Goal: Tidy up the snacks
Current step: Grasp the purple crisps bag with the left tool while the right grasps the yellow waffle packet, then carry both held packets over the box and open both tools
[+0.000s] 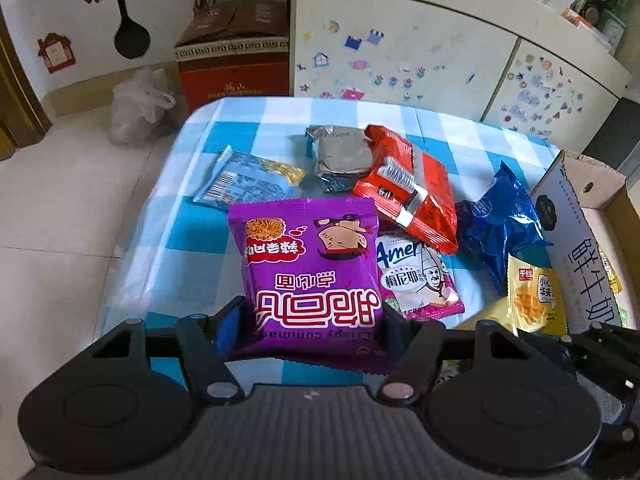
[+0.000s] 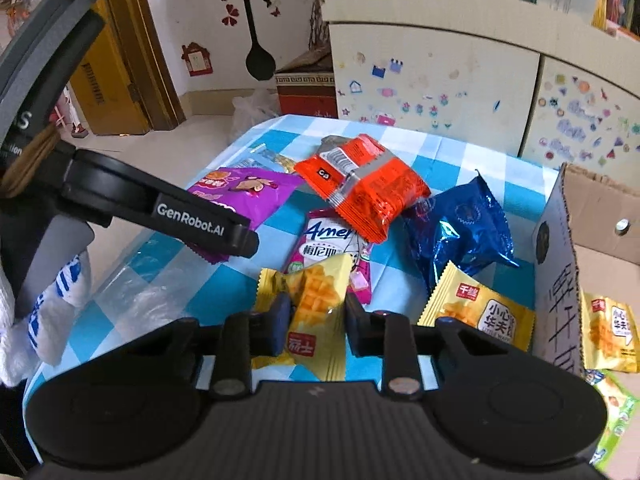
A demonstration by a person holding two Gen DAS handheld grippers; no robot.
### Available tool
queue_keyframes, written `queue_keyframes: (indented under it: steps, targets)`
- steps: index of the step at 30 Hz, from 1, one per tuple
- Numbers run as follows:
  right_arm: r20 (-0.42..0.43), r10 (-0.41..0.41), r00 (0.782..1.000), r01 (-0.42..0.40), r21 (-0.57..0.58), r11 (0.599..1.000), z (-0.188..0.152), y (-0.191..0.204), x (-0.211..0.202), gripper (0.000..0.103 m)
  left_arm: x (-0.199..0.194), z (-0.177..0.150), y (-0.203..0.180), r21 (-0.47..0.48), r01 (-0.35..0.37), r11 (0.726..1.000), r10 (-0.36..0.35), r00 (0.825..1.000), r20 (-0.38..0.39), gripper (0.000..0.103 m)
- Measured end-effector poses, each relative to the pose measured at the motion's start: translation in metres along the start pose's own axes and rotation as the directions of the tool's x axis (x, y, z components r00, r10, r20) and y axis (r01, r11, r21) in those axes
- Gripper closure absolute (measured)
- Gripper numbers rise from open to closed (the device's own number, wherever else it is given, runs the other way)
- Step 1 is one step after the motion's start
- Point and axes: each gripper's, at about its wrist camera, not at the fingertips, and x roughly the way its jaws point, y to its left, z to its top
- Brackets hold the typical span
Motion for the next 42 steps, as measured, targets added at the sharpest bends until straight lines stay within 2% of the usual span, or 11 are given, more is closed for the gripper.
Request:
queue_keyframes:
  steps: [4, 13, 21, 29, 36, 42]
  targets:
    - [0.023, -0.013, 1.0, 0.013, 0.002, 1.0, -0.002, -0.001, -0.014, 0.076, -0.01, -0.003, 0.0, 0.009, -0.017, 1.0, 0.017, 0.999, 0.033, 0.031]
    - [0.11, -0.024, 0.994, 0.022, 0.015, 1.0, 0.0, -0.002, -0.059, 0.076, -0.026, -0.016, -0.005, -0.025, 0.001, 1.0, 0.0, 0.999, 0.053, 0.031]
    - [0.18, -0.051, 0.982, 0.044, 0.04, 0.998, -0.003, -0.01, -0.092, 0.076, -0.038, -0.029, -0.022, -0.003, 0.014, 1.0, -0.014, 0.997, 0.075, 0.031]
    - [0.255, -0.114, 0.96, 0.084, 0.127, 0.988, -0.008, -0.032, -0.13, 0.076, -0.049, -0.03, -0.044, 0.046, 0.041, 0.998, -0.046, 0.992, 0.116, 0.031]
    - [0.285, -0.162, 0.945, 0.108, 0.195, 0.975, -0.006, -0.049, -0.143, 0.076, -0.056, -0.029, -0.058, 0.074, 0.057, 0.996, -0.067, 0.988, 0.142, 0.031]
    - [0.323, -0.224, 0.919, 0.131, 0.286, 0.949, -0.006, -0.069, -0.16, 0.076, -0.063, -0.027, -0.079, 0.126, 0.092, 0.988, -0.115, 0.976, 0.185, 0.031]
